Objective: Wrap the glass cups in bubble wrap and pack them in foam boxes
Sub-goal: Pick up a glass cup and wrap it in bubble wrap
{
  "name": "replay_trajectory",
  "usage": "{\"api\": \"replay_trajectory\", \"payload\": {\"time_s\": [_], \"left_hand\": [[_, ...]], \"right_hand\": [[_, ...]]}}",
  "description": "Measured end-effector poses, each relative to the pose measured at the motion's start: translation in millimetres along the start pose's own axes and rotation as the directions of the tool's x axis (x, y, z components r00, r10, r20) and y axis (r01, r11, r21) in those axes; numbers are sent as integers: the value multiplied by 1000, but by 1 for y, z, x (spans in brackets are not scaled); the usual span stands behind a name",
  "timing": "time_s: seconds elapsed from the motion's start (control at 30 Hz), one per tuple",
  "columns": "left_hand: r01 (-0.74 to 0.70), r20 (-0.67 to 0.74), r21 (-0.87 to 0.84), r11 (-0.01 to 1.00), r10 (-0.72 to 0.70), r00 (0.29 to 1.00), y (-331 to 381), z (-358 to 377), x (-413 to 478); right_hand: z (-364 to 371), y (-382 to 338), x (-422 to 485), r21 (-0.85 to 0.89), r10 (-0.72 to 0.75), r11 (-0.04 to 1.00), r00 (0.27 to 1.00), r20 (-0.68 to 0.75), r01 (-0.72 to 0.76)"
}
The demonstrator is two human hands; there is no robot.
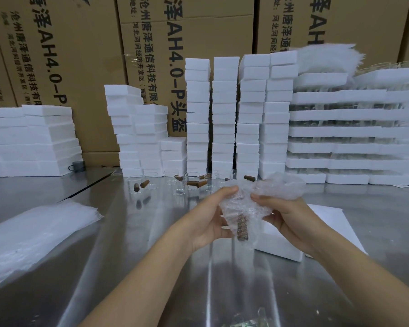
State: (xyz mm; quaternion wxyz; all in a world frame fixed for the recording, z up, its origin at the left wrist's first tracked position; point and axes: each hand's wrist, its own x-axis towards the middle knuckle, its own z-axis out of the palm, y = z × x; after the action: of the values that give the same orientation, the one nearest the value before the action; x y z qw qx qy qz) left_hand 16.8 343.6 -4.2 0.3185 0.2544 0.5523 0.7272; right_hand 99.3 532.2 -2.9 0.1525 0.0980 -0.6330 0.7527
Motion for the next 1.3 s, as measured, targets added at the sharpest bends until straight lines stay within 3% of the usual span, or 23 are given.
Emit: {"api": "replay_trajectory", "payload": {"time_s": [0.23, 0.33, 0.43, 0.5, 0.67, 0.8, 0.97, 1.07, 1.17, 1.3], "left_hand": [[47, -84, -153, 987, -60, 995, 3, -1, 2], [73, -104, -149, 986, -89, 991, 4, -4, 2], [118, -94, -42, 992, -121, 988, 1, -3, 2], [147, -62, 47, 988, -144, 988, -3, -2, 3], [160, -25, 84, 984, -158, 987, -6, 0, 2], [99, -109, 107, 989, -87, 990, -6, 1, 1], [83, -125, 127, 988, -67, 990, -6, 7, 1], [88, -113, 161, 983, -70, 991, -10, 10, 2], [71, -94, 142, 987, -58, 994, -13, 12, 3], [56, -97, 160, 986, -40, 994, -14, 13, 3]], "right_hand": [[-1, 2, 3, 24, -83, 996, 997, -4, 83], [0, 5, 3, -232, -177, 960, 982, -60, 159], [2, 8, 1, -541, -314, 795, 949, 21, 275], [2, 13, 0, -660, -359, 693, 933, 33, 290], [9, 16, -4, -628, -182, 762, 983, 30, 160], [9, 9, -4, -430, 2, 902, 996, 91, 37], [9, 15, -1, -566, -174, 819, 979, -101, 88], [8, 18, 1, -520, -242, 846, 952, -184, 115], [9, 15, -1, -532, -232, 834, 969, -89, 151], [11, 9, -5, -588, -30, 806, 997, 69, 65]]}}
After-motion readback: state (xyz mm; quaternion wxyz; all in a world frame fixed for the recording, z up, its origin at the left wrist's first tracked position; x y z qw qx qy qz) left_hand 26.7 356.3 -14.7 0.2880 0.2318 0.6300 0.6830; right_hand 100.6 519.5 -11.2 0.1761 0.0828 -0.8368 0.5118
